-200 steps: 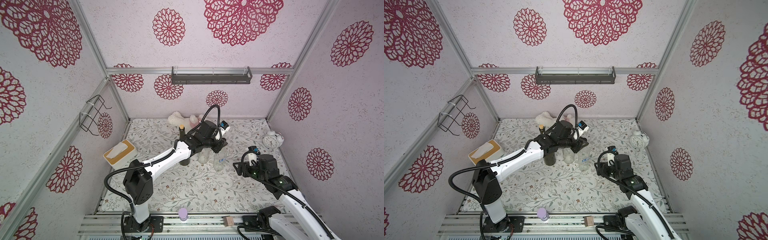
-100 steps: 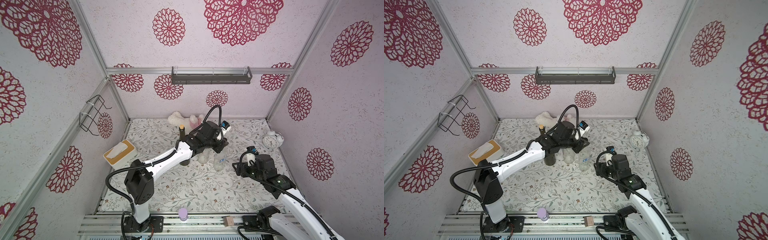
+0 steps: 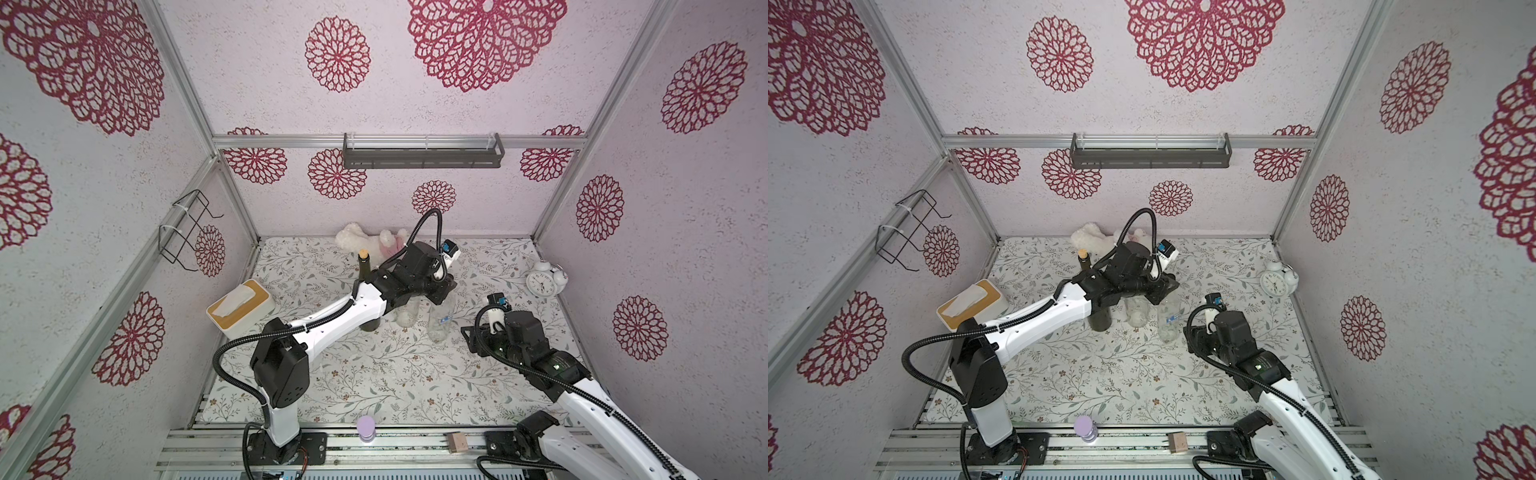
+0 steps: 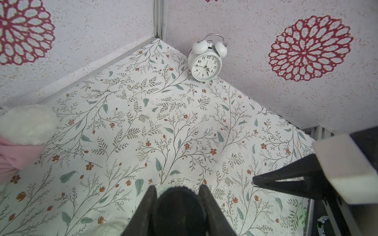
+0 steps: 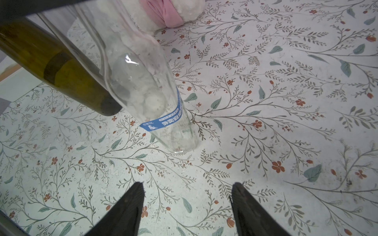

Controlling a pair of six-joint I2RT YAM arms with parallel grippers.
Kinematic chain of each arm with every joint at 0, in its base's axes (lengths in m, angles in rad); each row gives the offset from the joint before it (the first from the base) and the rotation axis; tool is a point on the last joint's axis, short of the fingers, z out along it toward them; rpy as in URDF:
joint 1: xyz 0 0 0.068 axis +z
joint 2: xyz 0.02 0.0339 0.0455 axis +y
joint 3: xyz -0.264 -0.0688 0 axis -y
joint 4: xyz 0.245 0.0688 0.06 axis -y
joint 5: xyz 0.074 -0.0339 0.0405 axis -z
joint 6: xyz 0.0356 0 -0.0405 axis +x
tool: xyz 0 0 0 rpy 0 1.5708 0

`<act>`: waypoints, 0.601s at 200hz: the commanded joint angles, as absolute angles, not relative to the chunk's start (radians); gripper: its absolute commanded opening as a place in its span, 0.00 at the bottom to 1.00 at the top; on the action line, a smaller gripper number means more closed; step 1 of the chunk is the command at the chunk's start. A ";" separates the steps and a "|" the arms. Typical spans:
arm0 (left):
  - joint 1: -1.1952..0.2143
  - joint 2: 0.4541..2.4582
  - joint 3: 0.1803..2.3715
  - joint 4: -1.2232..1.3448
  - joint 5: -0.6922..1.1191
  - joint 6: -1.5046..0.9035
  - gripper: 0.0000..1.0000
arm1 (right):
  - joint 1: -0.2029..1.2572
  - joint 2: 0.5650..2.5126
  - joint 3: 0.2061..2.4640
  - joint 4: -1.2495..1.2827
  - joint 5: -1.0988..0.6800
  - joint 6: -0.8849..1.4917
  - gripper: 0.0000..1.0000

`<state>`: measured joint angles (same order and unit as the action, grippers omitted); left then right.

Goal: Remove the label from the bottle
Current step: Adjust the bottle at the center of the board.

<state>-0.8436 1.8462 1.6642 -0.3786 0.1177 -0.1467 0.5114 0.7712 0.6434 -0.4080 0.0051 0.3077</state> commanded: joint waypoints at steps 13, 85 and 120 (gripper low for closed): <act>-0.857 1.876 1.693 -0.415 0.046 -0.176 0.21 | 0.562 0.802 0.659 -0.362 0.072 0.289 0.70; -0.867 1.929 1.782 -0.493 -0.042 -0.262 0.20 | 0.643 0.889 0.660 -0.247 0.150 0.267 0.60; -0.872 1.931 1.795 -0.515 -0.074 -0.332 0.20 | 0.650 0.927 0.658 -0.200 0.163 0.271 0.58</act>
